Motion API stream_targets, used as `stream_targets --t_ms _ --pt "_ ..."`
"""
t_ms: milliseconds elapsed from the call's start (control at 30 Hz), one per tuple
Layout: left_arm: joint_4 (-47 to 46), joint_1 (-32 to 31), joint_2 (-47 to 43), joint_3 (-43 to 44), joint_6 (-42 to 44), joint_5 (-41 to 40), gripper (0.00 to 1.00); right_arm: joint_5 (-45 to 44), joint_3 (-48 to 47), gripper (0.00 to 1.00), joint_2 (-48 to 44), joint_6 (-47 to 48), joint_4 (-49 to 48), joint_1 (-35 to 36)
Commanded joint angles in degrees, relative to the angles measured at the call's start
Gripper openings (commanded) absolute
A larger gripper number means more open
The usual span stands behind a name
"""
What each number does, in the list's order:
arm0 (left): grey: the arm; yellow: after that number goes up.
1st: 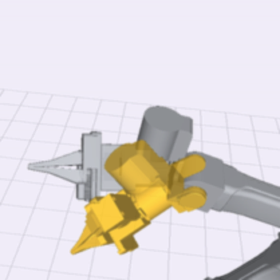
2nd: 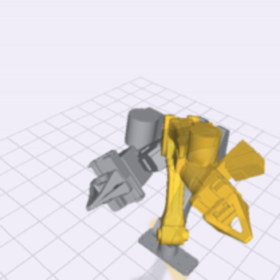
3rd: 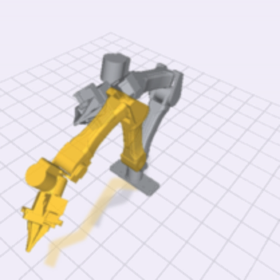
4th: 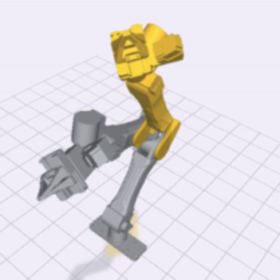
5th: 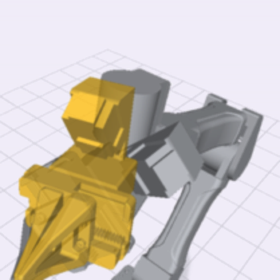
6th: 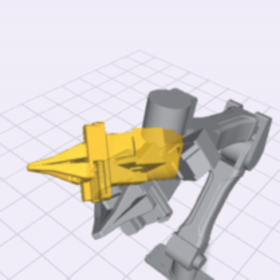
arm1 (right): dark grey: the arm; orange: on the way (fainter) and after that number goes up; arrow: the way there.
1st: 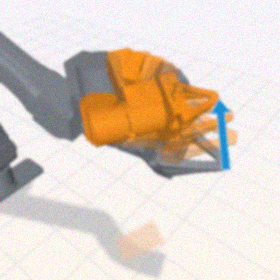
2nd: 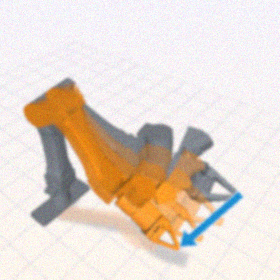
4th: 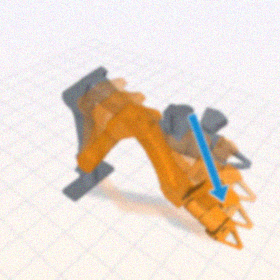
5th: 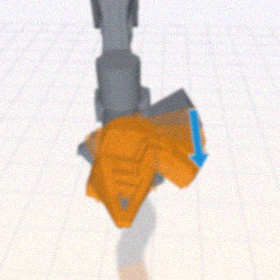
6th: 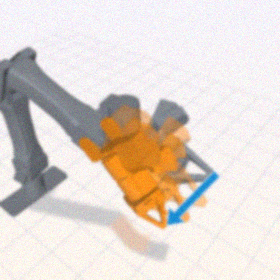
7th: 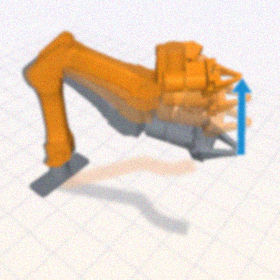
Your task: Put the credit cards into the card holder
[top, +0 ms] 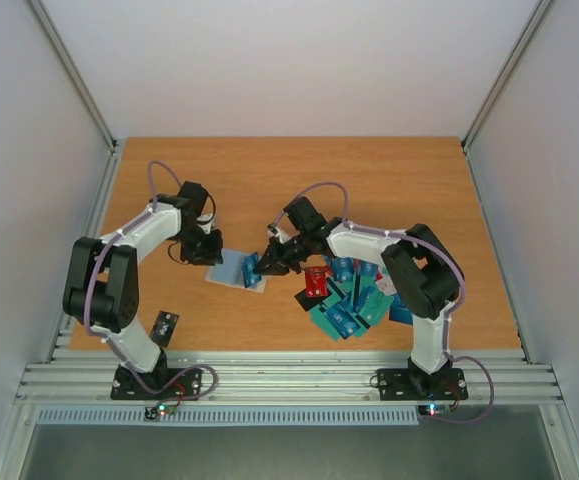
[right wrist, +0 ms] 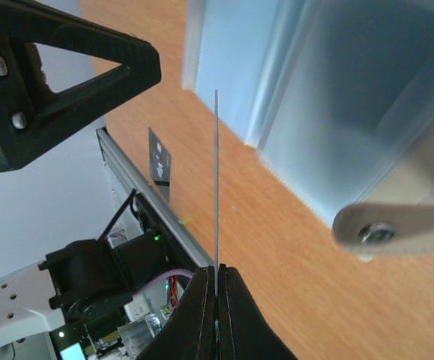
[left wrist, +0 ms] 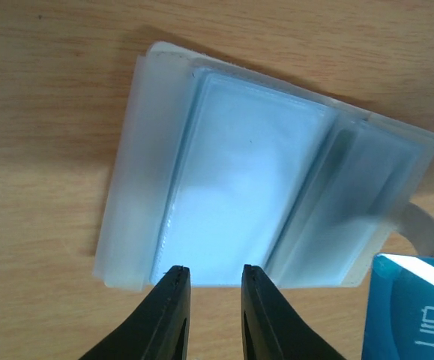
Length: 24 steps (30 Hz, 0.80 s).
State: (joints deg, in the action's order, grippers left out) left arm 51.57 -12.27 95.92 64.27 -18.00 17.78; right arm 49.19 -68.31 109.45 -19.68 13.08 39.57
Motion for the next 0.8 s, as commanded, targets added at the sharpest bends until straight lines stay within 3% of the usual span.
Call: stream_targets --t_ms 0,767 --pt "-1.38 0.53 3.15 2.3 3.07 -1.58 0.2 0.75 -2.81 0.01 3.85 -0.08 -2.75 0.51" --pt "-1.14 0.85 7.53 2.97 6.83 -5.35 0.15 2.14 -7.98 0.01 11.84 -0.06 -2.36 0.58"
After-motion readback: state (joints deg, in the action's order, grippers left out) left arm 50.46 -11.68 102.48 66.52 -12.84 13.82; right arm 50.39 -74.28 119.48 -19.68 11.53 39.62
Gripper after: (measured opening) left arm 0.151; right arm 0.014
